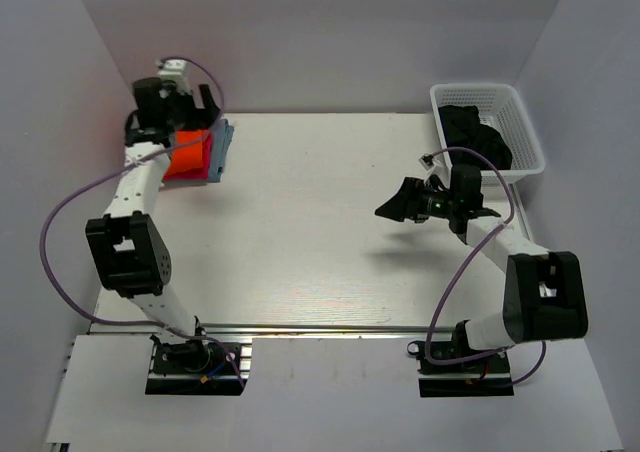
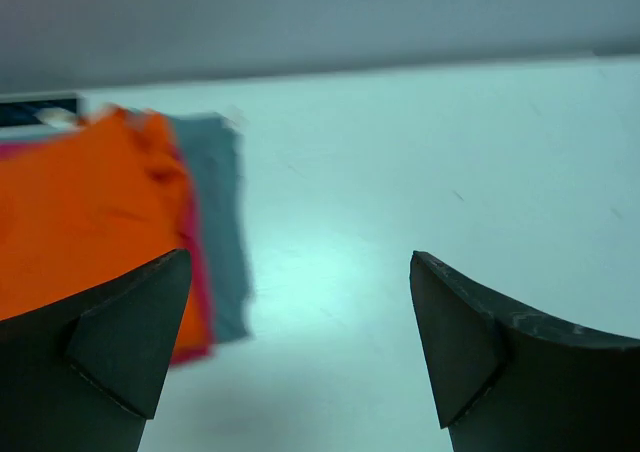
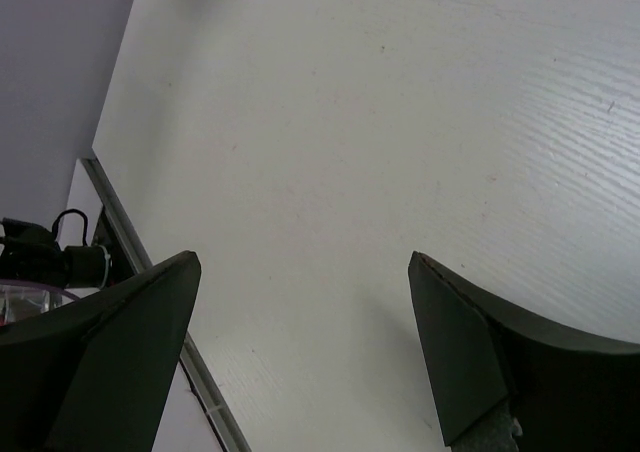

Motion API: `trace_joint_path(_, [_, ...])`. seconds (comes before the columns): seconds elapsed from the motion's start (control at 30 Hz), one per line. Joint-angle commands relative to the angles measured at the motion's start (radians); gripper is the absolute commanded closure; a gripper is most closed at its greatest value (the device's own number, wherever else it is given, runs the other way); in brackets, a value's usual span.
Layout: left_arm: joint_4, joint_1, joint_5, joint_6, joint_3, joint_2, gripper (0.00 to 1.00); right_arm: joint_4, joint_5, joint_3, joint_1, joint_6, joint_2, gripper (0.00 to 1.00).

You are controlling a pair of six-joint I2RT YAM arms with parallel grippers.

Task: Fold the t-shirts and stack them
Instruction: Put the neatly folded tshirt into the corner of the board with the left arm

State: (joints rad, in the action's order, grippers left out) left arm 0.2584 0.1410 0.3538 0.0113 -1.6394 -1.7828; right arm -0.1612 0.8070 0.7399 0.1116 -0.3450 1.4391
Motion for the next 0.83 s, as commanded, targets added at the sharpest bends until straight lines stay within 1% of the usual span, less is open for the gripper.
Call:
trace_joint_path(0.0, [-0.036, -0.138, -0.117, 0.051, 0.200, 0.129, 0.00, -0.064, -0.058, -0.050, 0.000, -0.014, -0.100, 0.10])
trace_joint_path(0.03, [-0.057, -0.171, -0.149, 0.093, 0.254, 0.166, 0.00, -0.064, -0.083, -0.068, -0.003, -0.015, -0.112, 0.10])
trace_joint_path(0.07, [-0.074, -0.240, -0.194, 0.116, 0.353, 0.236, 0.00, -0.072, -0.097, -0.085, -0.001, -0.012, -0.140, 0.10])
trace_joint_path(0.1, [-0.074, -0.274, -0.206, 0.139, 0.399, 0.268, 0.00, -0.072, -0.104, -0.092, 0.000, -0.014, -0.140, 0.10])
trace_joint_path(0.13, [-0.117, -0.305, -0.222, 0.176, 0.450, 0.301, 0.00, -0.075, -0.117, -0.123, 0.000, -0.012, -0.185, 0.10])
trace_joint_path(0.17, [-0.131, -0.370, -0.281, 0.197, 0.542, 0.331, 0.00, -0.086, -0.126, -0.134, -0.001, -0.018, -0.200, 0.10])
trace_joint_path(0.23, [-0.117, -0.434, -0.331, 0.232, 0.599, 0.380, 0.00, -0.104, -0.160, -0.178, -0.001, -0.026, -0.264, 0.10])
trace_joint_path(0.27, [-0.093, -0.464, -0.372, 0.243, 0.625, 0.381, 0.00, -0.116, -0.170, -0.192, -0.001, -0.034, -0.294, 0.10])
trace_joint_path(0.3, [-0.068, -0.516, -0.424, 0.243, 0.625, 0.391, 0.00, -0.116, -0.222, -0.201, 0.000, -0.041, -0.308, 0.10])
trace_joint_path(0.33, [-0.017, -0.538, -0.446, 0.243, 0.635, 0.392, 0.00, -0.129, -0.239, -0.233, -0.001, -0.049, -0.339, 0.10])
trace_joint_path(0.37, [0.007, -0.553, -0.487, 0.243, 0.635, 0.413, 0.00, -0.139, -0.253, -0.241, -0.004, -0.061, -0.362, 0.10])
trace_joint_path(0.4, [0.021, -0.578, -0.507, 0.243, 0.651, 0.430, 0.00, -0.149, -0.299, -0.249, 0.000, -0.066, -0.371, 0.10])
trace_joint_path(0.43, [0.021, -0.587, -0.521, 0.243, 0.667, 0.451, 0.00, -0.171, -0.308, -0.272, -0.003, -0.075, -0.379, 0.10])
trace_joint_path(0.5, [-0.019, -0.601, -0.544, 0.231, 0.734, 0.534, 0.00, -0.196, -0.337, -0.286, 0.000, -0.098, -0.405, 0.10])
trace_joint_path(0.6, [-0.076, -0.624, -0.553, 0.211, 0.806, 0.611, 0.00, -0.259, -0.330, -0.321, -0.001, -0.135, -0.399, 0.10])
trace_joint_path(0.8, [-0.087, -0.633, -0.564, 0.176, 0.836, 0.643, 0.00, -0.337, -0.290, -0.353, -0.003, -0.181, -0.375, 0.10])
